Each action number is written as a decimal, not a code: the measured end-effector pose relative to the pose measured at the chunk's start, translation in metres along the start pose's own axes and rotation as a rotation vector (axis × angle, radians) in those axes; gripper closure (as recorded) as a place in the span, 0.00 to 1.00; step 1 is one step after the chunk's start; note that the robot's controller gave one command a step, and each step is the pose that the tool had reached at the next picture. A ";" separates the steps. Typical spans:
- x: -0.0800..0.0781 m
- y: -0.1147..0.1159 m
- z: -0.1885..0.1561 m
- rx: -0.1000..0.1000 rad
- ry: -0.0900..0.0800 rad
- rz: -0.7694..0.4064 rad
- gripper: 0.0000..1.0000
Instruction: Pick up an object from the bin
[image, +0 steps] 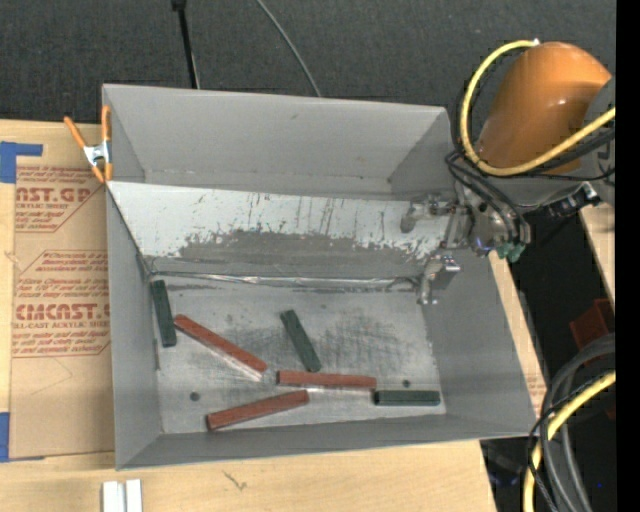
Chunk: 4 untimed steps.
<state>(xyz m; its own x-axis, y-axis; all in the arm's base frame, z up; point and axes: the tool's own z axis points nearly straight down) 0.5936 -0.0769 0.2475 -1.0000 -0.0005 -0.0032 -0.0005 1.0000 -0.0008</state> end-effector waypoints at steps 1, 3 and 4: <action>0.000 0.000 0.000 0.000 0.000 0.000 0.00; 0.059 0.014 0.125 0.000 -0.002 0.003 0.00; 0.085 0.049 0.175 -0.001 0.011 0.052 1.00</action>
Offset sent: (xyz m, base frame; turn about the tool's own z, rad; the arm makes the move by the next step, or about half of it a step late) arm -0.0609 0.0244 -0.0802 0.0067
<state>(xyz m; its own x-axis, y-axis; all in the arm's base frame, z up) 0.5087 -0.0286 0.0721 -0.9986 0.0517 0.0075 0.0517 0.9987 -0.0004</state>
